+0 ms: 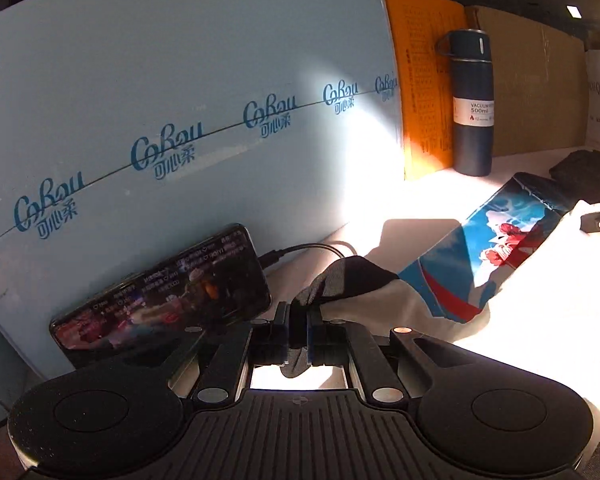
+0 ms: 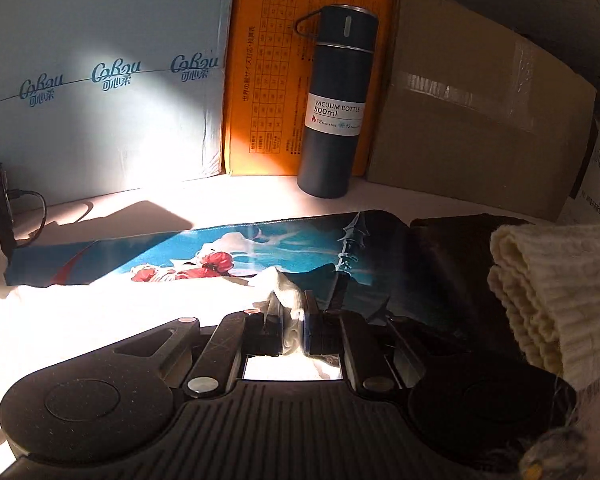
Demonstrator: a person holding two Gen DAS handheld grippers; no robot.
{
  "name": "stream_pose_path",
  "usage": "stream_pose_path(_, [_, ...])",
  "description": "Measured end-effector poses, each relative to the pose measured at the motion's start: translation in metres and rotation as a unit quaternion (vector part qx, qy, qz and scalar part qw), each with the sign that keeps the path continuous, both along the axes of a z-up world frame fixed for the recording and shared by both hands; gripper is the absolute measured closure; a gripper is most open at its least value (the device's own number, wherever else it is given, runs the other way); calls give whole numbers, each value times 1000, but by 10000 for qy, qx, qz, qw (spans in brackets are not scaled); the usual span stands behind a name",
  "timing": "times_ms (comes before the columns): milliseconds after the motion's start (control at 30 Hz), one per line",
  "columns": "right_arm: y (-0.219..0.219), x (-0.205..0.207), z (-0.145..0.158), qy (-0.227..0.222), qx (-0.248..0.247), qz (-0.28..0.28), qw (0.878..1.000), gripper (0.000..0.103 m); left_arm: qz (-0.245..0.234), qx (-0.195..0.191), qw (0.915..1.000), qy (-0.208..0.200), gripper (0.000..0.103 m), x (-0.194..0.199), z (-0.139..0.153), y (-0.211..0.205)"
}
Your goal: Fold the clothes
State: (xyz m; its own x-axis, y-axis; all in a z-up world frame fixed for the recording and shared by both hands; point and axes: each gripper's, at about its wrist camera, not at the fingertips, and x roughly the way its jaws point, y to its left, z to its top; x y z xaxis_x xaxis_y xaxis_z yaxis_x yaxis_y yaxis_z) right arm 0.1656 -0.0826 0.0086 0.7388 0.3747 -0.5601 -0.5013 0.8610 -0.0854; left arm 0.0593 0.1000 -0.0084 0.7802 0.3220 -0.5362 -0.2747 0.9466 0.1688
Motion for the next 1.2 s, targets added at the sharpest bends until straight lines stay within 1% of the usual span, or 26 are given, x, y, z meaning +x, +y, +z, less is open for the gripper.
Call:
stream_pose_path(33, [-2,3,0,9,9,-67,10000,95,43,-19,10000,57,96,9,-4,3])
stream_pose_path(100, [-5,8,0,27,26,-201,9998,95,186,-43,9998,96,89,17,-9,6])
stream_pose_path(133, [-7,10,0,36,35,-268,9996,91,274,-44,9996,68,88,17,-9,7])
stream_pose_path(167, [-9,13,0,45,44,-335,9994,87,352,-34,9994,28,79,16,-8,8])
stream_pose_path(200, [-11,15,0,54,53,-402,9992,81,432,37,9991,-20,62,13,-7,8])
stream_pose_path(267, [-14,20,-1,72,70,-535,9985,77,595,293,9977,-131,42,5,-2,8])
stream_pose_path(300, [-16,23,-1,81,79,-602,9981,76,623,393,9971,-167,36,1,2,8])
stream_pose_path(333, [-18,25,-1,90,88,-669,9977,75,634,463,9968,-165,33,-5,6,9])
stream_pose_path(367, [-20,28,-1,99,96,-736,9972,72,677,528,9962,-142,28,-11,11,11])
stream_pose_path(433, [-23,33,-1,117,114,-869,9961,67,757,579,9954,-136,26,-27,20,17])
stream_pose_path(500, [-27,36,-1,124,157,-992,9949,67,725,479,9961,-131,25,-54,32,22])
stream_pose_path(533, [-32,32,0,98,258,-1018,9944,66,688,394,9968,-142,24,-68,36,24])
stream_pose_path(567, [-36,26,3,54,390,-981,9944,61,648,295,9973,-167,19,-82,38,25])
stream_pose_path(600, [-39,19,6,2,508,-898,9947,59,595,182,9980,-136,18,-96,39,23])
stream_pose_path(700, [-41,-14,13,-161,726,-426,9963,53,414,-162,9990,107,18,-138,32,11])
stream_pose_path(733, [-40,-26,14,-155,806,-221,9964,48,405,-231,9988,155,18,-154,27,5])
stream_pose_path(800, [-36,-52,14,-17,1003,260,9946,43,481,-415,9978,198,18,-179,17,-6])
stream_pose_path(867, [-31,-74,11,299,1277,735,9886,36,678,-662,9954,152,18,-201,9,-10])
stream_pose_path(933, [-25,-95,8,680,1565,1213,9778,36,892,-874,9921,93,18,-215,1,-9])
stream_pose_path(967, [-22,-103,7,880,1695,1461,9707,36,919,-973,9910,89,19,-217,-3,-7])
stream_pose_path(1033, [-11,-118,7,1116,1804,1860,9594,35,849,-1118,9901,38,38,-217,-10,-4])
stream_pose_path(1067, [-5,-126,6,1152,1770,1987,9570,35,776,-1113,9908,-21,62,-216,-10,-4])
stream_pose_path(1100, [2,-134,5,1130,1670,2055,9577,35,702,-1107,9913,-80,85,-215,-10,-4])
stream_pose_path(1133, [7,-139,4,1121,1576,2120,9579,35,703,-1064,9918,-122,91,-215,-9,-4])
stream_pose_path(1200, [13,-147,-1,1129,1401,2246,9577,35,844,-909,9921,-176,91,-214,-6,-4])
